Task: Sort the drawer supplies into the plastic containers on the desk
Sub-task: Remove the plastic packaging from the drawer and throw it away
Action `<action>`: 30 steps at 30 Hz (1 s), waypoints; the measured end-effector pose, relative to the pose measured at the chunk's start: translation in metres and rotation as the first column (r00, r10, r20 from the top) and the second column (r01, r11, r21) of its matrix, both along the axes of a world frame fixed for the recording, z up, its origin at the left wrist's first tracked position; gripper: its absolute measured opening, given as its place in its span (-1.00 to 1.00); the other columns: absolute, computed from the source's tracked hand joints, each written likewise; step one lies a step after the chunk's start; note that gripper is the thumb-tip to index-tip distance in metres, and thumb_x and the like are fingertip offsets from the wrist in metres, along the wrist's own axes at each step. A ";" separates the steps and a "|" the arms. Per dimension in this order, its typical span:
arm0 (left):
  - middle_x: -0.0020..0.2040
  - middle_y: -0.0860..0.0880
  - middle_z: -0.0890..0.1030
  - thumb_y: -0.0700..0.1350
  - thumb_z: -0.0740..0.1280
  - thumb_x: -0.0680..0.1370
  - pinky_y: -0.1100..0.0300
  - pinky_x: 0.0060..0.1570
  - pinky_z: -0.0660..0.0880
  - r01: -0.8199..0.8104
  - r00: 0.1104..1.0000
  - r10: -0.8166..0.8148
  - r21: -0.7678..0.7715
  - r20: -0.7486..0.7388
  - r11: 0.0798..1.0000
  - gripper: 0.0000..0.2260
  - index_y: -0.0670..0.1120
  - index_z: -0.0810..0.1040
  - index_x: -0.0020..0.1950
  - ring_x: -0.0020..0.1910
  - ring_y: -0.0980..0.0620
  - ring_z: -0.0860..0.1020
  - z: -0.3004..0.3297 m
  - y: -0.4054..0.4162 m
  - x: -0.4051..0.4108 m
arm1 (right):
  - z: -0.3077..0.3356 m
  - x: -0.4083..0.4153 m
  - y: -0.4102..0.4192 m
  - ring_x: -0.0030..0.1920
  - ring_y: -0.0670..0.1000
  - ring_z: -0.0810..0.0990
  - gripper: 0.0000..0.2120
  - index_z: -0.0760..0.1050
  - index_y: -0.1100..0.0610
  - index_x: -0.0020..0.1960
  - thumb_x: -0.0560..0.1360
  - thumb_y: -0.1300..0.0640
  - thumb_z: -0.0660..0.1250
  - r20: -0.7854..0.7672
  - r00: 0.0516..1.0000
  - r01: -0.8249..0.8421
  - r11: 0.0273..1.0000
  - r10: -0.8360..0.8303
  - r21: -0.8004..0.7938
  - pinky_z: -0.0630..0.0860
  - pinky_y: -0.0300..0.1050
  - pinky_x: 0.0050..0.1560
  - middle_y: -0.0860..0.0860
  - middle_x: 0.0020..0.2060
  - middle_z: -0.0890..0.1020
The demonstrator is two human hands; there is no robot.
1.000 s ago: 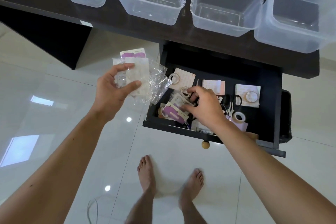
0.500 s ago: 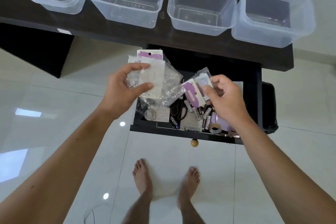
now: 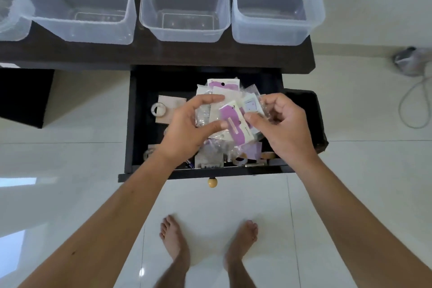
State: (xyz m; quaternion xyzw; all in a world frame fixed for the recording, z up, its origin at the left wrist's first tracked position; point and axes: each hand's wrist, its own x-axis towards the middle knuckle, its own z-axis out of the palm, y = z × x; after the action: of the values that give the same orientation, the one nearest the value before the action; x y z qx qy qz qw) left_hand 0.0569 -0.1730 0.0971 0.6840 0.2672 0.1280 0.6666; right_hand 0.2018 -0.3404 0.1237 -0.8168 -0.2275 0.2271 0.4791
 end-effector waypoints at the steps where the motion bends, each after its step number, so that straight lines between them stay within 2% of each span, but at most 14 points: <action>1: 0.32 0.11 0.65 -0.05 0.60 0.44 -0.08 0.39 0.55 0.012 1.000 -0.011 -0.012 0.017 1.000 -0.54 0.06 0.62 0.32 0.39 0.11 0.57 0.003 -0.008 0.007 | -0.003 0.002 -0.007 -0.16 -0.14 0.65 -0.76 0.62 -0.02 0.09 0.49 0.04 0.60 0.016 1.000 0.014 1.000 -0.014 0.001 0.63 -0.18 -0.16 -0.11 -0.09 0.72; 3: 0.33 0.04 0.65 -0.06 0.58 0.45 -0.16 0.32 0.59 0.035 0.999 -0.034 -0.033 0.034 0.999 -0.54 0.03 0.61 0.33 0.35 0.00 0.62 0.007 -0.021 0.021 | -0.008 0.008 -0.020 -0.07 -0.11 0.64 -0.68 0.61 0.00 0.15 0.46 0.03 0.62 0.082 0.995 0.052 0.999 -0.051 -0.001 0.64 -0.13 -0.09 -0.09 0.00 0.66; 5: 0.35 0.02 0.63 -0.12 0.56 0.50 -0.19 0.25 0.63 0.064 0.998 -0.062 -0.060 0.033 0.996 -0.56 -0.01 0.59 0.36 0.31 -0.04 0.65 0.012 -0.037 0.036 | -0.010 0.018 -0.036 0.09 -0.12 0.62 -0.53 0.56 -0.03 0.30 0.45 0.01 0.63 0.133 0.988 0.081 0.997 -0.080 0.003 0.62 -0.23 0.00 -0.09 0.17 0.59; 7: 0.40 0.02 0.58 -0.22 0.50 0.58 -0.22 0.26 0.62 0.107 0.993 -0.104 -0.073 0.048 0.992 -0.56 -0.03 0.53 0.44 0.28 -0.04 0.67 0.016 -0.055 0.054 | -0.009 0.032 -0.054 0.26 -0.17 0.58 -0.36 0.45 -0.09 0.47 0.46 -0.01 0.62 0.051 0.994 0.092 0.996 -0.092 0.014 0.60 -0.30 0.12 -0.12 0.33 0.53; 8: 0.42 0.03 0.55 -0.26 0.47 0.61 -0.25 0.30 0.59 0.125 0.991 -0.120 -0.064 0.063 0.990 -0.53 -0.03 0.48 0.48 0.29 -0.04 0.67 0.015 -0.064 0.062 | -0.009 0.038 -0.062 0.30 -0.18 0.58 -0.31 0.39 -0.12 0.53 0.48 -0.02 0.60 -0.023 0.995 0.095 0.995 -0.095 0.020 0.62 -0.20 0.19 -0.14 0.36 0.53; 11: 0.38 -0.03 0.57 -0.35 0.39 0.64 -0.18 0.29 0.61 0.183 0.979 -0.175 -0.071 0.103 0.981 -0.38 0.02 0.26 0.62 0.29 -0.10 0.65 0.015 -0.095 0.094 | -0.010 0.061 -0.091 0.27 -0.09 0.67 -0.38 0.37 -0.13 0.54 0.56 0.00 0.53 -0.214 0.971 0.117 0.992 -0.105 0.047 0.67 0.17 0.24 -0.16 0.32 0.62; 13: 0.33 -0.12 0.62 -0.38 0.35 0.65 -0.13 0.30 0.62 0.206 0.977 -0.196 -0.127 0.090 0.970 -0.27 0.06 0.07 0.67 0.26 -0.14 0.67 0.012 -0.115 0.116 | -0.011 0.075 -0.108 0.18 -0.05 0.73 -0.47 0.41 -0.11 0.50 0.59 0.07 0.50 -0.281 0.951 0.156 0.985 -0.130 0.070 0.71 0.19 0.17 -0.13 0.24 0.68; 15: 0.31 -0.14 0.65 -0.35 0.31 0.68 -0.04 0.33 0.60 0.219 0.976 -0.213 -0.177 0.050 0.960 -0.24 0.03 -0.09 0.68 0.26 -0.07 0.68 0.007 -0.134 0.141 | -0.010 0.091 -0.126 0.12 -0.04 0.76 -0.51 0.44 -0.11 0.45 0.59 0.13 0.50 -0.319 0.932 0.217 0.970 -0.174 0.107 0.74 0.08 -0.03 -0.11 0.19 0.71; 16: 0.31 -0.11 0.65 -0.33 0.30 0.69 0.03 0.33 0.60 0.226 0.974 -0.223 -0.185 0.036 0.957 -0.28 0.01 -0.09 0.65 0.26 -0.01 0.68 0.005 -0.143 0.152 | -0.010 0.100 -0.134 0.09 -0.04 0.77 -0.52 0.46 -0.10 0.43 0.58 0.16 0.50 -0.323 0.926 0.245 0.962 -0.195 0.122 0.73 -0.02 -0.13 -0.11 0.17 0.72; 18: 0.30 -0.04 0.61 -0.26 0.28 0.72 0.13 0.28 0.60 0.252 0.967 -0.254 -0.171 0.010 0.952 -0.49 -0.01 0.08 0.54 0.28 0.06 0.65 -0.002 -0.157 0.173 | -0.014 0.118 -0.148 0.06 -0.06 0.76 -0.55 0.50 -0.03 0.40 0.57 0.23 0.51 -0.326 0.917 0.287 0.947 -0.228 0.146 0.69 -0.17 -0.15 -0.09 0.13 0.73; 21: 0.27 0.03 0.60 -0.18 0.24 0.75 0.23 0.14 0.63 0.294 0.951 -0.306 -0.196 -0.032 0.935 -0.68 -0.02 0.23 0.47 0.26 0.10 0.64 -0.017 -0.174 0.203 | -0.026 0.146 -0.164 0.03 -0.03 0.77 -0.56 0.52 0.08 0.39 0.56 0.32 0.50 -0.365 0.899 0.319 0.933 -0.242 0.165 0.69 -0.14 -0.05 0.00 0.10 0.76; 24: 0.25 0.01 0.67 -0.17 0.23 0.75 0.08 0.17 0.67 0.280 0.953 -0.300 -0.245 -0.050 0.928 -0.68 0.02 0.34 0.50 0.19 0.06 0.70 -0.033 -0.187 0.231 | -0.044 0.172 -0.172 0.08 0.12 0.77 -0.54 0.53 0.14 0.37 0.53 0.34 0.53 -0.381 0.886 0.346 0.925 -0.265 0.159 0.72 0.05 0.04 0.10 0.12 0.76; 26: 0.22 -0.02 0.71 -0.20 0.31 0.72 0.00 0.21 0.67 0.197 0.973 -0.220 -0.237 -0.074 0.951 -0.68 0.04 0.44 0.45 0.16 0.01 0.72 -0.047 -0.193 0.247 | -0.060 0.189 -0.176 0.10 0.18 0.77 -0.51 0.54 0.15 0.36 0.48 0.36 0.56 -0.374 0.871 0.395 0.907 -0.319 0.146 0.72 0.12 0.07 0.15 0.13 0.75; 30: 0.13 -0.04 0.70 -0.23 0.49 0.59 -0.12 0.19 0.67 0.026 0.981 -0.064 -0.203 -0.182 0.979 -0.58 0.17 0.51 0.32 0.12 -0.04 0.72 -0.077 -0.201 0.272 | -0.093 0.212 -0.183 0.00 0.07 0.78 -0.51 0.56 0.12 0.30 0.44 0.34 0.61 -0.337 0.858 0.439 0.894 -0.388 0.089 0.74 0.10 0.03 0.10 0.08 0.75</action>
State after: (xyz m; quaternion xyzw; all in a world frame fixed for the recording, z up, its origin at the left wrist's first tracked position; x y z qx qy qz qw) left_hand 0.3286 -0.3735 0.0202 0.6284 0.3247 0.0202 0.7066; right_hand 0.4142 -0.5237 0.0310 -0.7586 0.0142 0.2249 0.6113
